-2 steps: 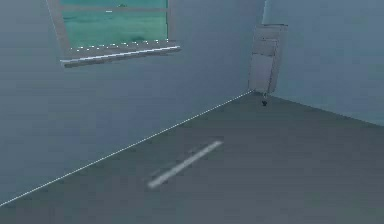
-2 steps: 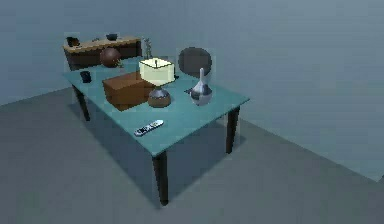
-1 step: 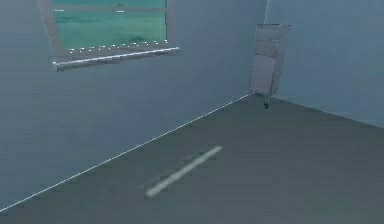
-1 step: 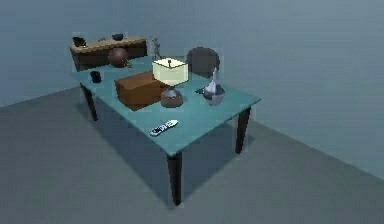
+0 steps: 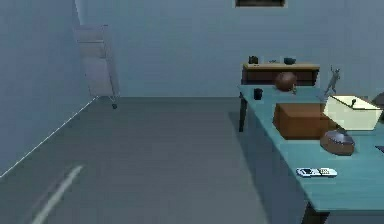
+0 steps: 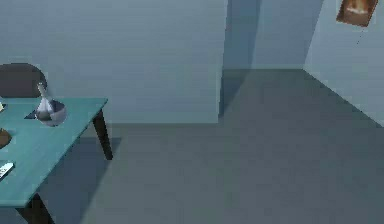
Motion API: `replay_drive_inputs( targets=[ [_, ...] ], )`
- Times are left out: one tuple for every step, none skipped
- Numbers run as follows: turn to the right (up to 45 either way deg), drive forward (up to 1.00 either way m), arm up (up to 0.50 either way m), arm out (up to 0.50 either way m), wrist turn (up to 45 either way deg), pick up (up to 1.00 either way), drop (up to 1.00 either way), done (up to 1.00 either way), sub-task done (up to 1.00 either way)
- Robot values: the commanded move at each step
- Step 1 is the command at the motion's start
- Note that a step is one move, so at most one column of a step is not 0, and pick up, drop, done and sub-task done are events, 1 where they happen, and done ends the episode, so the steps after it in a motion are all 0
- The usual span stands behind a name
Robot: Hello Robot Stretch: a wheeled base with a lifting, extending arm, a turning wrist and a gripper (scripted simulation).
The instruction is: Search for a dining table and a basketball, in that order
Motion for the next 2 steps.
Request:
replay_drive_inputs(
  targets=[
    [0.0, 1.0, 0.0, 0.0, 0.0, 0.0, 0.0, 0.0, 0.0],
    [3.0, 0.0, 0.0, 0.0, 0.0, 0.0, 0.0, 0.0, 0.0]
  ],
)
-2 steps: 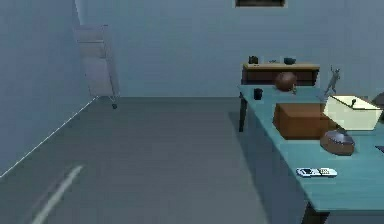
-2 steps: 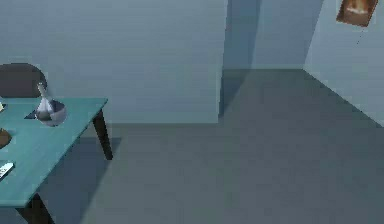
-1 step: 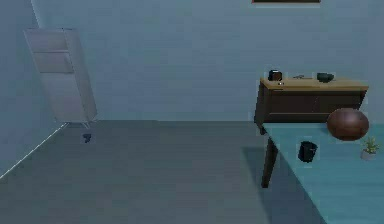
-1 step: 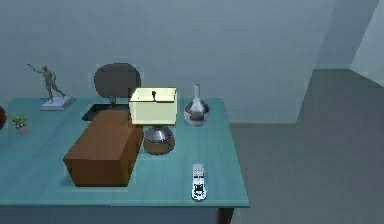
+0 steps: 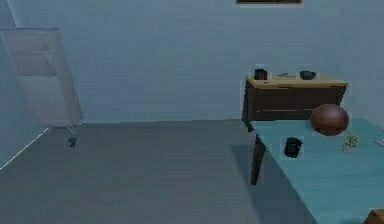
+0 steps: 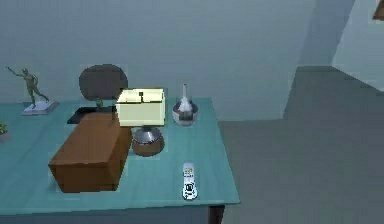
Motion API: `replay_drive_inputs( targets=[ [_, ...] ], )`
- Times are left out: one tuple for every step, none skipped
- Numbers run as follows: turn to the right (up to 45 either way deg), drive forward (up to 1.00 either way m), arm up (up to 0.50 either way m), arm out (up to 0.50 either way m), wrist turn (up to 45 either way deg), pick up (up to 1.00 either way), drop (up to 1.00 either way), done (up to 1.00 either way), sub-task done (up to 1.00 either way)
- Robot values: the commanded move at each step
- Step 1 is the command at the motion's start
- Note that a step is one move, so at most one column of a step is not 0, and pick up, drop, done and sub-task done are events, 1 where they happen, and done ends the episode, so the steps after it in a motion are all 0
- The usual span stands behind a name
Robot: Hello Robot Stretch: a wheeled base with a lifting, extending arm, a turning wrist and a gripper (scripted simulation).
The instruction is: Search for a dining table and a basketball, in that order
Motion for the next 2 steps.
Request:
replay_drive_inputs(
  targets=[
    [0.0, 0.75, 0.0, 0.0, 0.0, 0.0, 0.0, 0.0, 0.0],
    [45.0, 0.0, 0.0, 0.0, 0.0, 0.0, 0.0, 0.0, 0.0]
  ],
)
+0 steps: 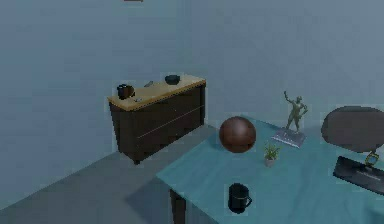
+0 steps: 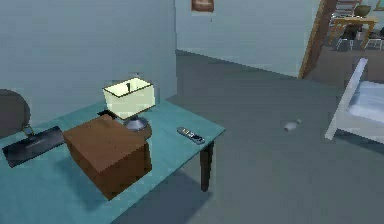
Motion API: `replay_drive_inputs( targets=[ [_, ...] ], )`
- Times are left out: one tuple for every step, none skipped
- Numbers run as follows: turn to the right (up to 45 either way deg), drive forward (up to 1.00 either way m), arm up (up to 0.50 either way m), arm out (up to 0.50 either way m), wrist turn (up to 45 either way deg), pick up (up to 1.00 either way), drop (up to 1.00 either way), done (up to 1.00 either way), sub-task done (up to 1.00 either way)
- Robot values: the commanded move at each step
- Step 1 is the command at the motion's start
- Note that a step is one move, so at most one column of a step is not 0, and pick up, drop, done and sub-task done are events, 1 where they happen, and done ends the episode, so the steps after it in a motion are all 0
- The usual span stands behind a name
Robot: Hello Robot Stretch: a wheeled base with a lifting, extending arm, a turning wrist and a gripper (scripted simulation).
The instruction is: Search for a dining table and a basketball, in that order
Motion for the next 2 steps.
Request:
replay_drive_inputs(
  targets=[
    [12.0, 0.0, 0.0, 0.0, 0.0, 0.0, 0.0, 0.0, 0.0],
    [0.0, 0.0, 0.0, 0.0, 0.0, 0.0, 0.0, 1.0, 0.0]
  ],
)
